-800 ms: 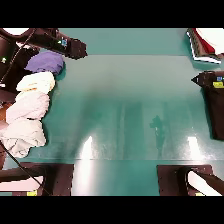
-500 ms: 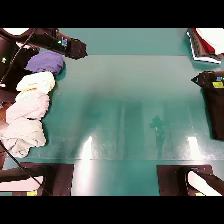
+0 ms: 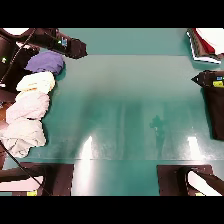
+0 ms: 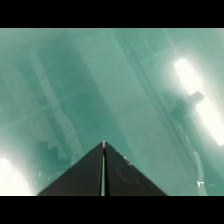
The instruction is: Fold the shirts.
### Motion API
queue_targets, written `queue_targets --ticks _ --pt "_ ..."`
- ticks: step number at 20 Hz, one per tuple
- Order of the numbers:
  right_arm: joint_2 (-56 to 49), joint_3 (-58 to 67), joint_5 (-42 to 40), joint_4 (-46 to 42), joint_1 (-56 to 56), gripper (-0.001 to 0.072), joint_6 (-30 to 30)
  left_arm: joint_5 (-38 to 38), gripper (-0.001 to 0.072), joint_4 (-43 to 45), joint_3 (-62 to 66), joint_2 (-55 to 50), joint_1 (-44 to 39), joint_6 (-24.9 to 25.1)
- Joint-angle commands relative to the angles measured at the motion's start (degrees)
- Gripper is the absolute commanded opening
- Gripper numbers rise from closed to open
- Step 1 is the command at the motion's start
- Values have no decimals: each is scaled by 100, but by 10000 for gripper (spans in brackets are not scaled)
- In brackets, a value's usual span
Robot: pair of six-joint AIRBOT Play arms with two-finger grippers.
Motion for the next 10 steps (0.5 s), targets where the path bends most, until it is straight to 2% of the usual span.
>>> queue_targets --ticks 1,3,4,5,6,7,9,10 --pt "2 4 -184 11 4 20 0 249 28 -70 0 4 -2 0" --pt "2 4 -188 17 4 20 0 533 29 -153 0 4 -2 9" --pt "2 4 -184 57 4 20 0 686 112 -87 0 -4 0 79" --pt "2 4 -179 109 4 20 0 879 502 160 0 -20 15 90" --pt "2 4 -168 107 4 23 0 1106 678 645 -2 -42 15 -94" --pt "2 4 -153 109 4 67 2 1305 661 1438 0 -92 15 -422" --pt "-4 4 -70 111 4 518 2 1456 661 2627 0 -280 212 -1010" --pt "-2 4 -44 107 4 593 2 1521 661 2712 0 -431 433 -1054"
